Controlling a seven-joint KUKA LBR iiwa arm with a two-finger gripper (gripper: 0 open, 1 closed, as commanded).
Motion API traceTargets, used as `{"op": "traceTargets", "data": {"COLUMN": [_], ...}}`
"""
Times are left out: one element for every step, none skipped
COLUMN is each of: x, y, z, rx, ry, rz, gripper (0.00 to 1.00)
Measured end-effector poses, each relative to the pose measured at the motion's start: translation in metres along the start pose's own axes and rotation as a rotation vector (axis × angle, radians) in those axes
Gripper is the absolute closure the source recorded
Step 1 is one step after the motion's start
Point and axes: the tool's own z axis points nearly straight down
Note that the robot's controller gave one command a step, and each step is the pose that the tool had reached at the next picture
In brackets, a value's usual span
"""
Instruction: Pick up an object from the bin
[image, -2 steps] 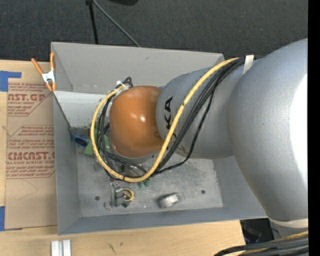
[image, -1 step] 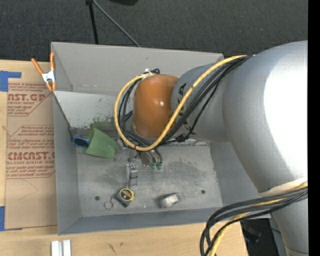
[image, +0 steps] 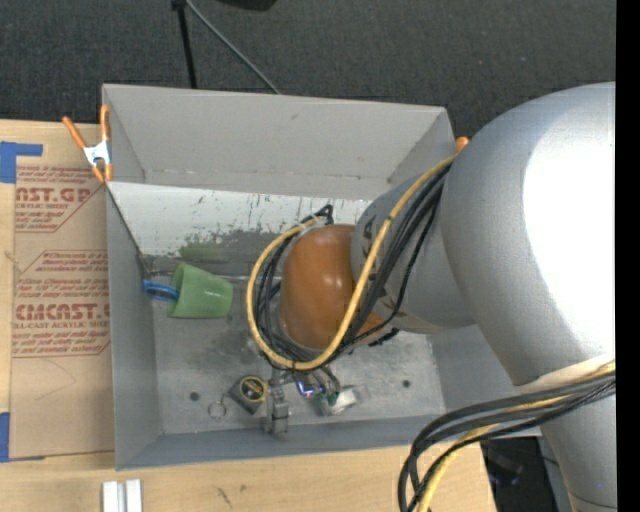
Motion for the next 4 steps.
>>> {"op": "traceTargets", "data": {"x": [-0.003, -0.003, -0.015, -0.014], "y": [0.001, 0.001, 0.047, 0.045], "z": [-0.002, -0.002, -0.002, -0.002], "rx": [-0.001, -0.001, -0.003, -0.002], "ry": [-0.005, -0.006, -0.005, -0.004], "rz": [-0.001, 0.0, -0.053, -0.05], "gripper": [1.0, 0.0, 0.0, 1.0]}}
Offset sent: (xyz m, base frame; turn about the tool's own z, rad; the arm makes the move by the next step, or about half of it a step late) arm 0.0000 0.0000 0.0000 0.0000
